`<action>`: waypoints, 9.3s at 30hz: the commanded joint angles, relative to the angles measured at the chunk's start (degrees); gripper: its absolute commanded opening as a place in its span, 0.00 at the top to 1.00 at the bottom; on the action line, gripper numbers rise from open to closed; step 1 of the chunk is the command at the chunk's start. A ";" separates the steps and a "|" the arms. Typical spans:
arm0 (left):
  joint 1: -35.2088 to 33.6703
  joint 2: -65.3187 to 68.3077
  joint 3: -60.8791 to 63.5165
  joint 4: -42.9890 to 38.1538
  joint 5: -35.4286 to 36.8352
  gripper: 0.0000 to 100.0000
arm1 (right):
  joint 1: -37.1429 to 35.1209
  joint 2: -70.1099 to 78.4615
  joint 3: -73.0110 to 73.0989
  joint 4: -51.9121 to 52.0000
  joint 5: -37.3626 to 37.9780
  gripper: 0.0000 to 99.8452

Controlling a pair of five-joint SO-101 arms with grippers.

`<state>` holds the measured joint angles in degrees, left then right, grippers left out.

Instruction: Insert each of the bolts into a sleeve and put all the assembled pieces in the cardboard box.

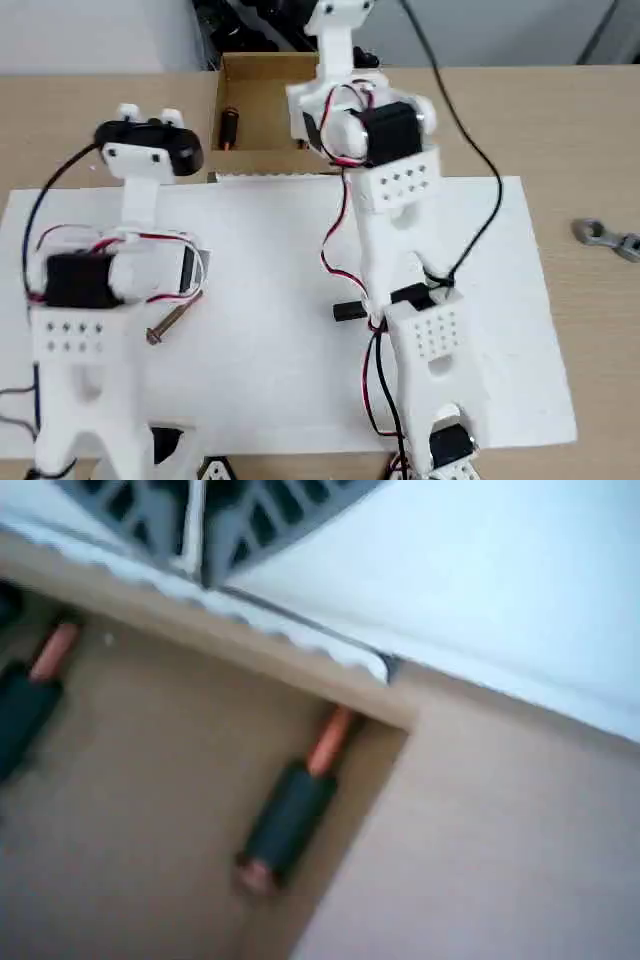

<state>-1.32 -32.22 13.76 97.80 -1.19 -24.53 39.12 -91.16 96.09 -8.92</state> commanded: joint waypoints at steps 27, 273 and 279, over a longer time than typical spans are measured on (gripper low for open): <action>-9.23 4.57 16.66 2.37 -25.67 0.86 | 3.21 -76.97 83.25 -2.07 0.26 1.00; -4.31 44.48 -22.90 2.55 40.53 0.72 | 7.08 -116.18 137.14 -18.86 -0.44 1.00; -4.31 44.40 -22.37 2.55 40.70 0.73 | 1.36 -107.65 136.18 -20.97 -0.88 1.00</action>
<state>-5.89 12.79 -8.84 99.12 38.99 -20.66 -72.26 46.24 77.54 -9.19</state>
